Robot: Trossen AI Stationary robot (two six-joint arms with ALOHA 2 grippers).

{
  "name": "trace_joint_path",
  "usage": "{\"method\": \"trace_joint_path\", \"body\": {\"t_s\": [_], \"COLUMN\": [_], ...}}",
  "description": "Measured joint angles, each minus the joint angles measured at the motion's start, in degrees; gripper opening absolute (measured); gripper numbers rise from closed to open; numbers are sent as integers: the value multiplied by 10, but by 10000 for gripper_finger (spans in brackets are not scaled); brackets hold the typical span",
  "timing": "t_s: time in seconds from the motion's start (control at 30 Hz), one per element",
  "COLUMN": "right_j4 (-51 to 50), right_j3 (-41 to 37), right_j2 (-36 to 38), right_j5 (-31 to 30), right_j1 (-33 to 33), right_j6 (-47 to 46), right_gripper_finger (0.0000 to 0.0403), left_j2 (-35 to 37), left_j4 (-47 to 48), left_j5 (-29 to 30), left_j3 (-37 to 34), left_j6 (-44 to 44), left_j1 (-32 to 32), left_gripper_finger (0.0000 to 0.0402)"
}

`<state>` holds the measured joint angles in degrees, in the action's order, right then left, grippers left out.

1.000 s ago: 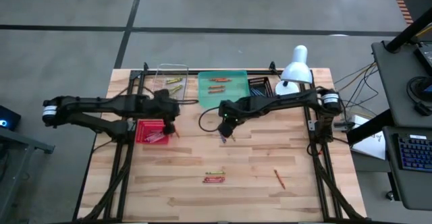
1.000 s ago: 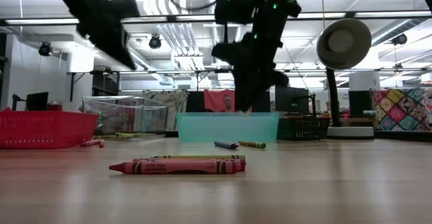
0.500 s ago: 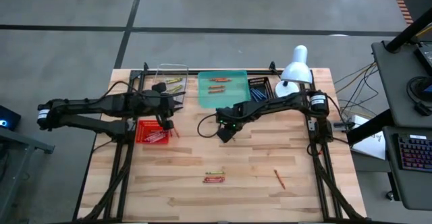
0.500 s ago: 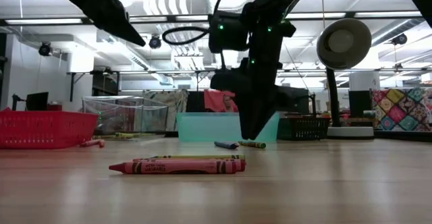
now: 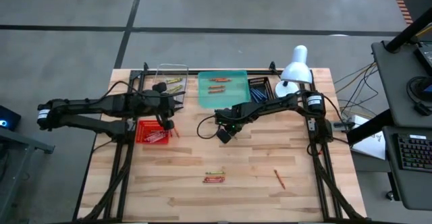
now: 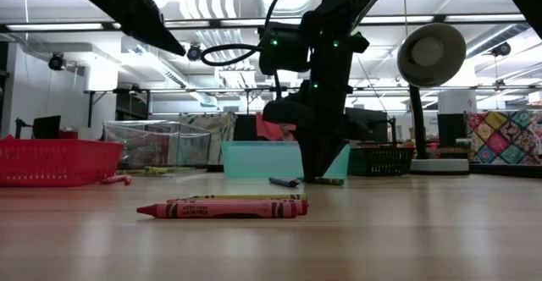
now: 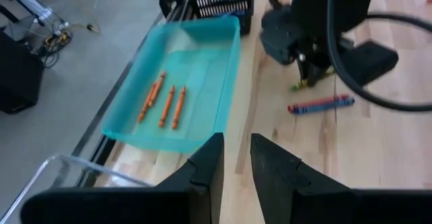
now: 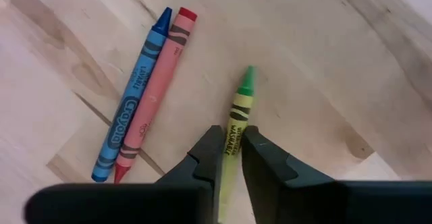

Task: Sort crayons
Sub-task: Put the green crayon into the transparent bin

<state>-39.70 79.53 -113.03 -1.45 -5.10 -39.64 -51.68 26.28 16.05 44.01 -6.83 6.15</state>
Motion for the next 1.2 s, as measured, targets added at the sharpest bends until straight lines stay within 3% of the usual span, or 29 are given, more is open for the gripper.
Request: {"method": "trace_joint_path", "body": {"t_s": [0.13,0.37,0.6,0.83,1.0,1.2], "right_j4": [0,-4,15,162,294,384], "right_j3": [0,-2,-4,-3,-2,14], "right_j2": [1,12,82,126,127,127], "right_j5": [0,2,0,0,1,1], "right_j1": [0,0,-7,-28,-45,-71], "right_j6": [9,41,92,174,235,293], "right_gripper_finger": [15,13,12,12,12,12], "left_j2": [-2,-2,32,103,150,191], "left_j4": [-39,-62,-61,-87,-93,-101], "left_j5": [-1,-1,-5,-2,-1,-1], "left_j3": [-9,-21,-34,-41,-41,-41], "left_j6": [3,24,68,64,62,58], "left_j1": [0,-1,-2,-2,-2,-2], "left_gripper_finger": [57,57,57,57,57,57]}}
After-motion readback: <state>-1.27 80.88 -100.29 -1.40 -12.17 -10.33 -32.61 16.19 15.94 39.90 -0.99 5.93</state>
